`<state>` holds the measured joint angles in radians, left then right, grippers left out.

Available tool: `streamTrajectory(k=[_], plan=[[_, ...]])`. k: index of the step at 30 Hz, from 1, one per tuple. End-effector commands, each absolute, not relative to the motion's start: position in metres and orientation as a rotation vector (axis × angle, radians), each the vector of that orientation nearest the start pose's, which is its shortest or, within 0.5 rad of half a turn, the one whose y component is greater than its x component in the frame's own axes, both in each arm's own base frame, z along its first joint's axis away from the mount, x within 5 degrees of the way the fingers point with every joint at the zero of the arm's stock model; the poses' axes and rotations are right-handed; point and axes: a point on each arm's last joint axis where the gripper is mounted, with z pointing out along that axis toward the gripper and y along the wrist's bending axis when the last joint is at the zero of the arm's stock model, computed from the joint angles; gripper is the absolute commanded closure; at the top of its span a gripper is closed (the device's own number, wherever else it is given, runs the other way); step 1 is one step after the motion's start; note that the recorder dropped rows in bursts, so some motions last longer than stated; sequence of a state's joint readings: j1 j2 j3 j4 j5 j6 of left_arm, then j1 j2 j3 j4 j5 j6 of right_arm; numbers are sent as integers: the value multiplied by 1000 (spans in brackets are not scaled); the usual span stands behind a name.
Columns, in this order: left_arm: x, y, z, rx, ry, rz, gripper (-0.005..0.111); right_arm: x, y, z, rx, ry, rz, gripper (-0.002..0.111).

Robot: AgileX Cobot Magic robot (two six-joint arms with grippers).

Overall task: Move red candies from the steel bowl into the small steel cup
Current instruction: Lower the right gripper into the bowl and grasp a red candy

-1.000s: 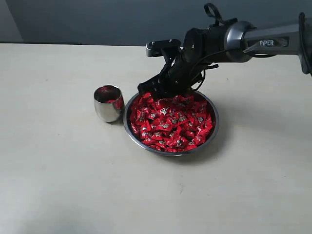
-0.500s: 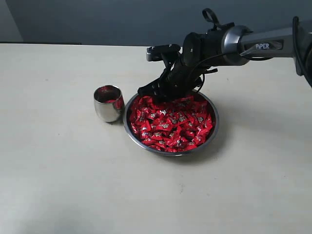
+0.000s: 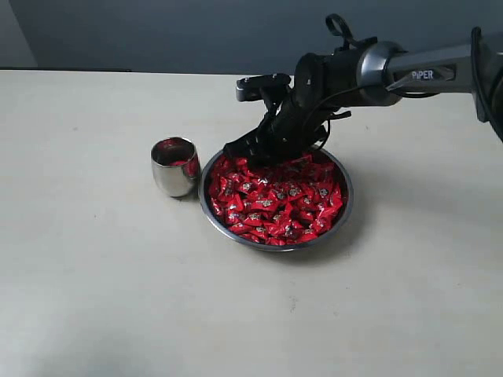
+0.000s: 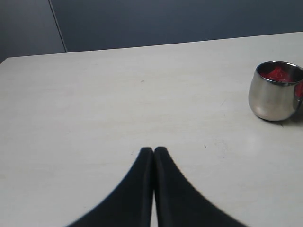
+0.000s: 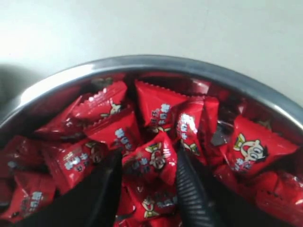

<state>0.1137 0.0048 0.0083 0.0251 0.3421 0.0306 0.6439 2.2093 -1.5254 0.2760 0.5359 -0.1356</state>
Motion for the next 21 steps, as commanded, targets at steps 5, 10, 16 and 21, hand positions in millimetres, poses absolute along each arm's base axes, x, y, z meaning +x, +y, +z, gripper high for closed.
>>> streamTrajectory(k=[5,10,16,21], plan=[[53,7,183,-55,1822,124,106,360,286,122,-752,2622,443,70],[53,7,183,-55,1822,124,106,360,286,122,-753,2624,443,70],[53,7,183,-55,1822,124,106,359,285,122,-761,2626,437,70],[53,7,183,-55,1822,124,106,359,285,119,-765,2635,433,70]])
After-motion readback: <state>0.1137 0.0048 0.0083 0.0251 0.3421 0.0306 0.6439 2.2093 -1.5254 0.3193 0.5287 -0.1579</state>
